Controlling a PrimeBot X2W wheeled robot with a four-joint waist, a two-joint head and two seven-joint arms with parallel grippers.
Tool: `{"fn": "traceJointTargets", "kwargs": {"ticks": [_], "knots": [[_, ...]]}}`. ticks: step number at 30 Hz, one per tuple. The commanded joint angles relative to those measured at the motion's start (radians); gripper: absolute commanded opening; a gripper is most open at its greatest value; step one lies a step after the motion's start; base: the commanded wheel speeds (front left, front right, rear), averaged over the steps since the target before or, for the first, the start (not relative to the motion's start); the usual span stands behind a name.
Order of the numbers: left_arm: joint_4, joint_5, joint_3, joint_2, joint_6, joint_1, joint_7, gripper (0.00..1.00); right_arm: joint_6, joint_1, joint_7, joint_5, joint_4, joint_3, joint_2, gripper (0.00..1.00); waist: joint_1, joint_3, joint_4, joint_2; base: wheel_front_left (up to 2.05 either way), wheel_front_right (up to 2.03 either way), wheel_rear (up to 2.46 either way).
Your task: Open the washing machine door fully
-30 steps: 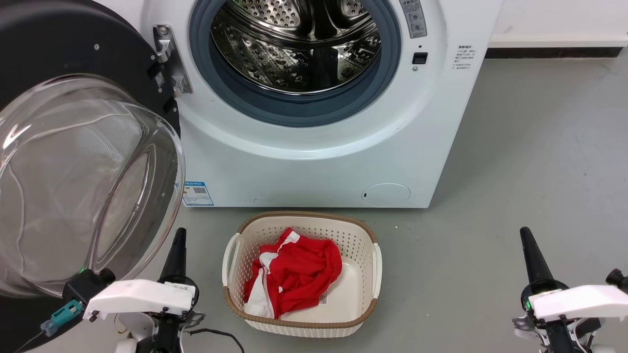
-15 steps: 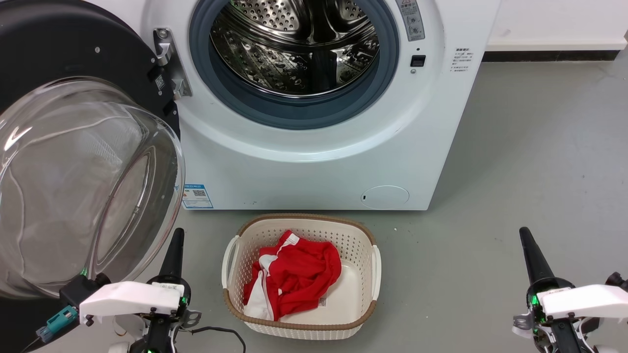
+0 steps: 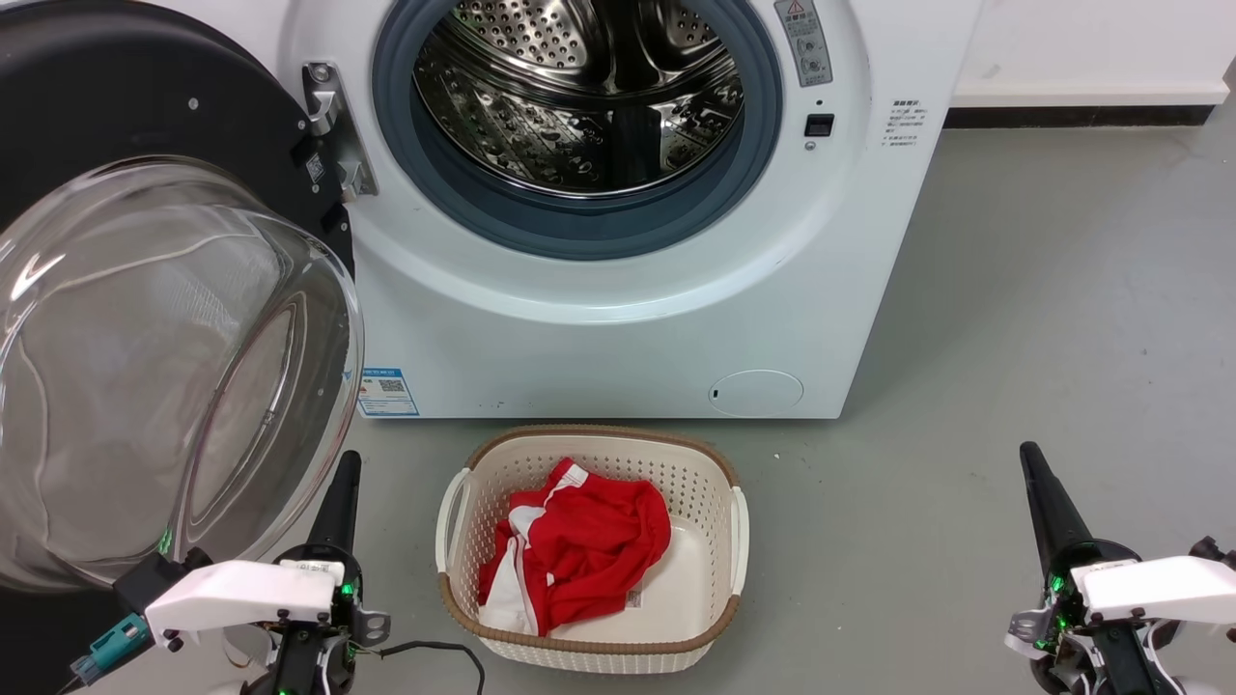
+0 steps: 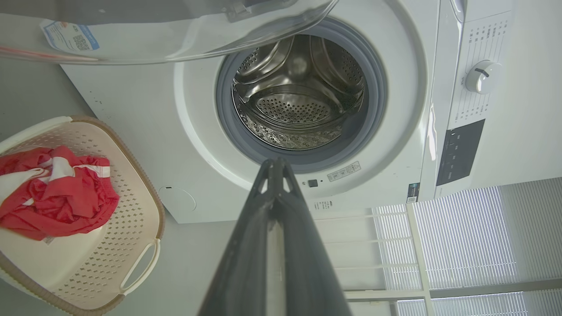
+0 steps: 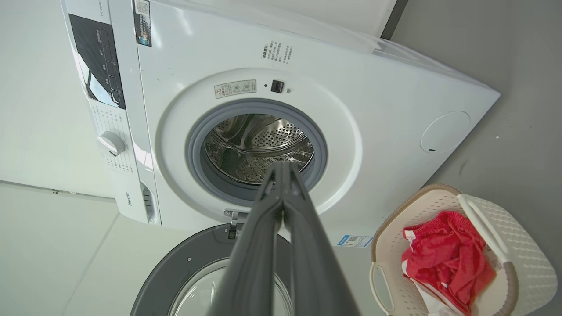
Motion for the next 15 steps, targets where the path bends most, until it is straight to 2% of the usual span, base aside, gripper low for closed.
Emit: {"fn": "traceJointTargets", "kwargs": {"ticks": [1,15], "knots": [[-0.006,-0.025,0.007,0.0,-0.008,0.005,0.007,0.0,0.0,-0.016,0.005,0.028,0.0,-0.004,-0.004,0.0,0.0,-0.001,0.0,0.0,0.0,0.0,0.0],[-0.004,-0.126,0.02,-0.002,-0.02,0.01,0.033,0.0,0.0,-0.025,0.031,0.134,0.012,-0.009,-0.002,0.0,0.0,-0.009,-0.003,0.0,0.0,0.0,0.0]]}}
